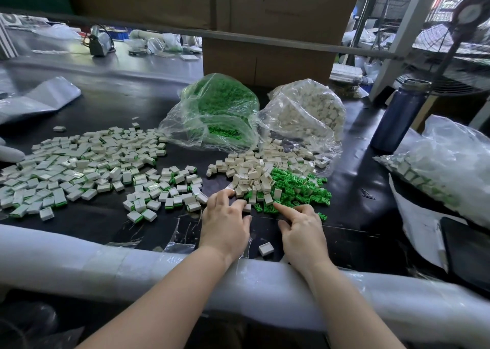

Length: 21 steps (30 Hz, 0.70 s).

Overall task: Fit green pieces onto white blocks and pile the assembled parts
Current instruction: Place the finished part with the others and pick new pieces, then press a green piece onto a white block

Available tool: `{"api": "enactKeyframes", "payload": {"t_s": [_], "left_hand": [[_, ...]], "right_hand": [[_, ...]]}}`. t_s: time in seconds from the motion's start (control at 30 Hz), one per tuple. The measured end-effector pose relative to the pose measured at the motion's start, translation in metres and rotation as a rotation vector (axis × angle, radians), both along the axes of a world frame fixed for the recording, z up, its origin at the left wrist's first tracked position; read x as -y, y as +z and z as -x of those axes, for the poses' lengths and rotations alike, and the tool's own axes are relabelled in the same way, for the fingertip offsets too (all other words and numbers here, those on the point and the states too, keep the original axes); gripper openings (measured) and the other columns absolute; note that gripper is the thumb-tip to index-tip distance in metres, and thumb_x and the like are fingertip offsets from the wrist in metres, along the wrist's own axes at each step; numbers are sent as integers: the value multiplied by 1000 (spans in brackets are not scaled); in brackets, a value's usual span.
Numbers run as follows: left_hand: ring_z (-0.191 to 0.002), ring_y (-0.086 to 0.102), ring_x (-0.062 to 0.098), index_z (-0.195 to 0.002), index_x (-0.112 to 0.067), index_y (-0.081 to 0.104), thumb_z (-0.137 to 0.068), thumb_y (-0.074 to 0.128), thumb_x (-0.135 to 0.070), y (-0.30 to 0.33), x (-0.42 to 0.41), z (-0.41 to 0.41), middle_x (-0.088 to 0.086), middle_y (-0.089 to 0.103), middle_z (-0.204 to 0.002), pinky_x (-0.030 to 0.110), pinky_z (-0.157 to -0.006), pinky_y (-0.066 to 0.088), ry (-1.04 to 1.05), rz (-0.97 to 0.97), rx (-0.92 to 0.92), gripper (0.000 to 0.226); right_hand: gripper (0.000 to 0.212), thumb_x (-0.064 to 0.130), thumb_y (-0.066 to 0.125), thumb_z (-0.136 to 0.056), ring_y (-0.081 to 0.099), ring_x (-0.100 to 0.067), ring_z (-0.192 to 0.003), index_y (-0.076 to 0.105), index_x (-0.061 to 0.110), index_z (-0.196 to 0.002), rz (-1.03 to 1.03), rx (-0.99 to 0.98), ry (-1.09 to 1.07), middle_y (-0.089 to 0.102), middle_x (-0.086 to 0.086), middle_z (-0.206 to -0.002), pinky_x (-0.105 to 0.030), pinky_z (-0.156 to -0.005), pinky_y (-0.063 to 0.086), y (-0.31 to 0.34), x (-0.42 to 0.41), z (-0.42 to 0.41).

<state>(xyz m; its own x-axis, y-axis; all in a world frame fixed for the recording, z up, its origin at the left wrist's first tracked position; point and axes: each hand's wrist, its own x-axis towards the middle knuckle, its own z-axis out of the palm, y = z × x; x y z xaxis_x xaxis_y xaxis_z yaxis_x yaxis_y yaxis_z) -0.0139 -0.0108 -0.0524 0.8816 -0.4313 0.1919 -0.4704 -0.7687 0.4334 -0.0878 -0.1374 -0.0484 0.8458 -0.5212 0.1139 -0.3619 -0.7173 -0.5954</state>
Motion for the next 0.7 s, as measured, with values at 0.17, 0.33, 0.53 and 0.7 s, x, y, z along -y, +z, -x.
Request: {"api": "enactKeyframes", "payload": {"t_s": [0.17, 0.33, 0.53, 0.7], "left_hand": [[-122, 26, 18, -118, -24, 56, -94, 46, -35, -2, 0, 2, -5, 37, -131, 29, -106, 22, -13, 60, 47, 28], [-120, 28, 20, -133, -26, 45, -96, 41, -34, -2, 1, 0, -5, 34, -134, 32, -103, 25, -7, 0, 36, 38], [-113, 34, 17, -114, -24, 58, -96, 44, -37, -1, 2, -1, -5, 43, -121, 28, -97, 27, -39, 38, 26, 26], [-100, 45, 16, -99, -20, 59, -90, 59, -28, 3, 1, 4, -3, 57, -100, 26, -89, 38, -131, 159, 9, 12]], "right_hand": [[27, 20, 47, -96, 43, -20, -110, 65, 27, -116, 1, 34, -21, 48, 0, -112, -27, -93, 34, 0, -2, 0], [18, 18, 54, -92, 48, -20, -107, 65, 18, -107, -37, 79, -77, 48, 2, -102, -26, -87, 38, 0, 0, 1], [29, 29, 55, -92, 46, -18, -110, 63, 20, -118, 47, 20, -96, 50, -1, -115, -26, -93, 37, 1, -3, -2], [15, 29, 57, -91, 45, -16, -105, 64, 21, -102, 169, 10, -73, 51, 3, -108, -24, -84, 35, 1, -6, -2]]}}
